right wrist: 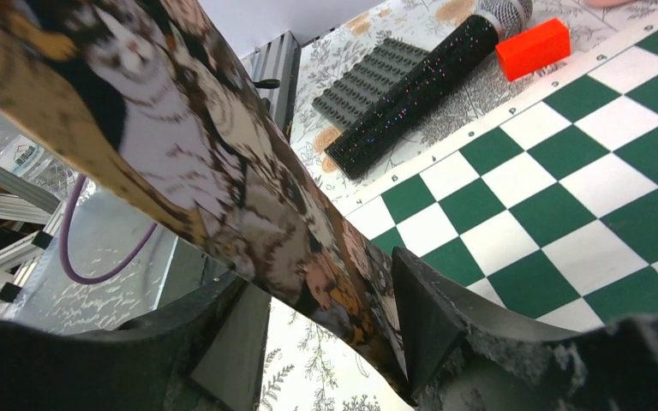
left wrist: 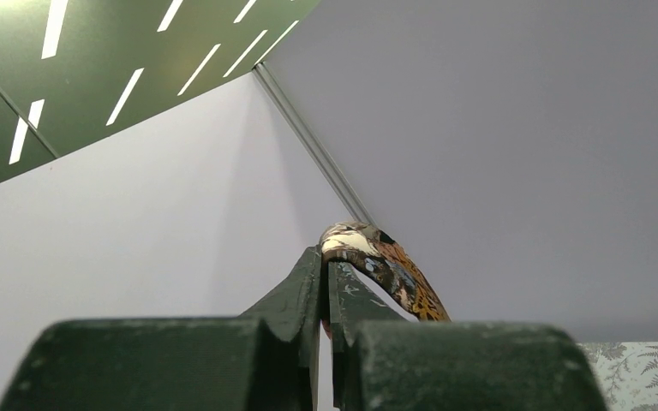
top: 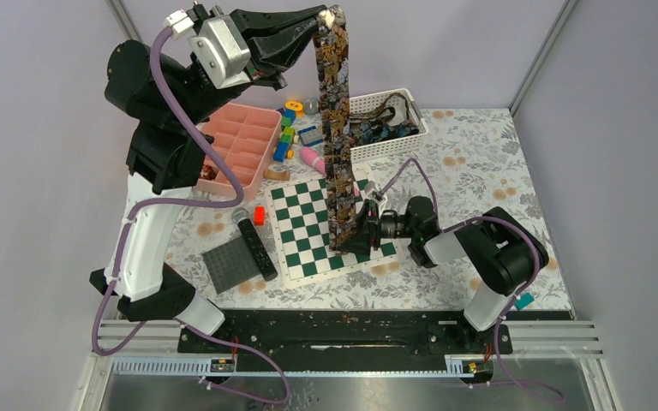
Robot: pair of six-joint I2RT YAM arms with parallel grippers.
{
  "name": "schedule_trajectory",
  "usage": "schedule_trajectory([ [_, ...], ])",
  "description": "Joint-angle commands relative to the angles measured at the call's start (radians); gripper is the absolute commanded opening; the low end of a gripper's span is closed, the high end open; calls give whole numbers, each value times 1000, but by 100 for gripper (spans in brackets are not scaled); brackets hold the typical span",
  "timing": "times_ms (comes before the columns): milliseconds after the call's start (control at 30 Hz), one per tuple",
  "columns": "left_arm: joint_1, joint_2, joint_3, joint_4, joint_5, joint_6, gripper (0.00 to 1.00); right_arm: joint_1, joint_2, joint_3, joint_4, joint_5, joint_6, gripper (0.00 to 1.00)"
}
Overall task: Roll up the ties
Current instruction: Flatten out the tie at the center of the board.
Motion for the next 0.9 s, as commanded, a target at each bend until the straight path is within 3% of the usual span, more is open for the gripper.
schedule_trajectory([
  [0, 6, -21, -1, 57, 4, -13, 0, 14, 30, -18, 77, 26, -39, 60],
  [500, 17, -30, -8, 62, 6, -18, 0, 24, 71, -15, 80, 72, -50, 49],
  [633, 19, -31, -10, 63, 7, -20, 0, 25, 74, -10, 79, 89, -45, 34],
  [800, 25, -39, -26, 58, -17, -6, 0, 25, 36, 1, 39, 102, -11, 0],
  [867, 31, -41, -30, 55, -42, -6, 0, 25, 2, 38, -80, 78, -2, 0],
])
